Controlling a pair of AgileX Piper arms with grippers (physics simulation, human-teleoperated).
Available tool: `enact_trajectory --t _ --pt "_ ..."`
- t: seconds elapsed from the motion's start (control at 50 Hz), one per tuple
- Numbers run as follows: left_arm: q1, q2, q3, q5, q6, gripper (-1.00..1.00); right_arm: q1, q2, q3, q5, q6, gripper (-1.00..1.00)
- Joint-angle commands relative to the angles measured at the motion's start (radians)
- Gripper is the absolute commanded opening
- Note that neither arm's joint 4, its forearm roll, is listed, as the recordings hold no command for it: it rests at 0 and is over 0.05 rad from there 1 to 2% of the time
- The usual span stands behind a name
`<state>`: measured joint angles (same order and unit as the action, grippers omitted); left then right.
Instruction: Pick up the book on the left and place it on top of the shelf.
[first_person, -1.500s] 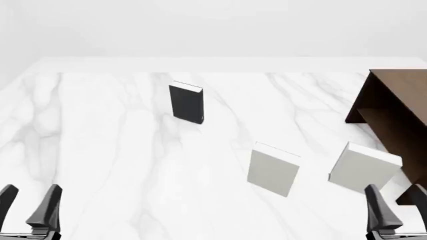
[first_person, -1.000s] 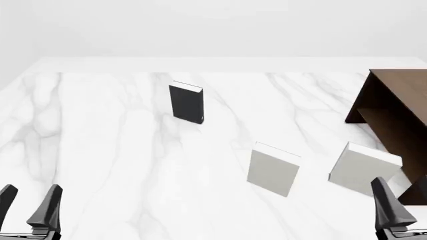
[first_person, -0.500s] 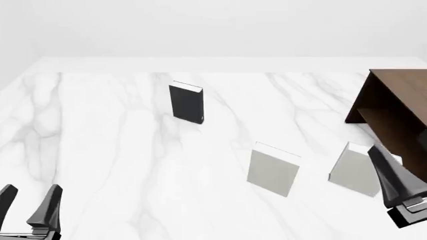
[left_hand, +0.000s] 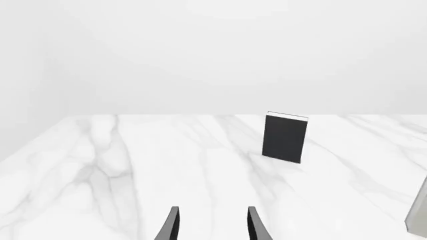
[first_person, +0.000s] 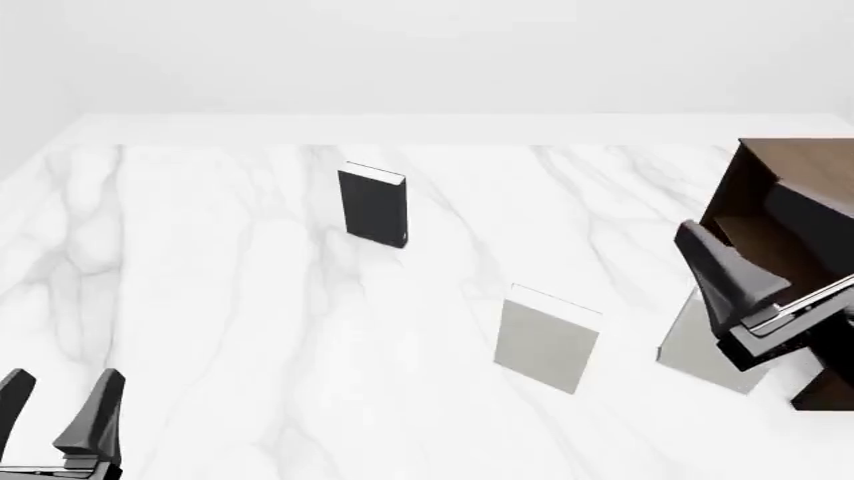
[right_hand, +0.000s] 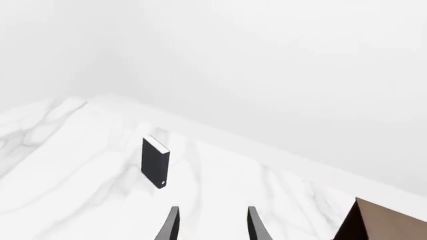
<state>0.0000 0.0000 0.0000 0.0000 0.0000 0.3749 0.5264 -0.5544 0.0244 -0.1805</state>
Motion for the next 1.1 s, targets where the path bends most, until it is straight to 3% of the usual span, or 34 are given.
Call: enact_trajectory --t 0.02,0.36,1.1 --pt "0.0 0.0 0.0 0.0 0.0 1.0 0.035 0.141 -0.042 -0.069 -0.016 1.0" --pt "0.0 0.0 0.0 0.0 0.0 1.0 0.046 0.322 -0.1 -0.143 0.012 1.0" --pt "0.0 0.0 0.0 0.0 0.0 1.0 0.077 0.748 -0.252 -0.329 -0.023 1.0"
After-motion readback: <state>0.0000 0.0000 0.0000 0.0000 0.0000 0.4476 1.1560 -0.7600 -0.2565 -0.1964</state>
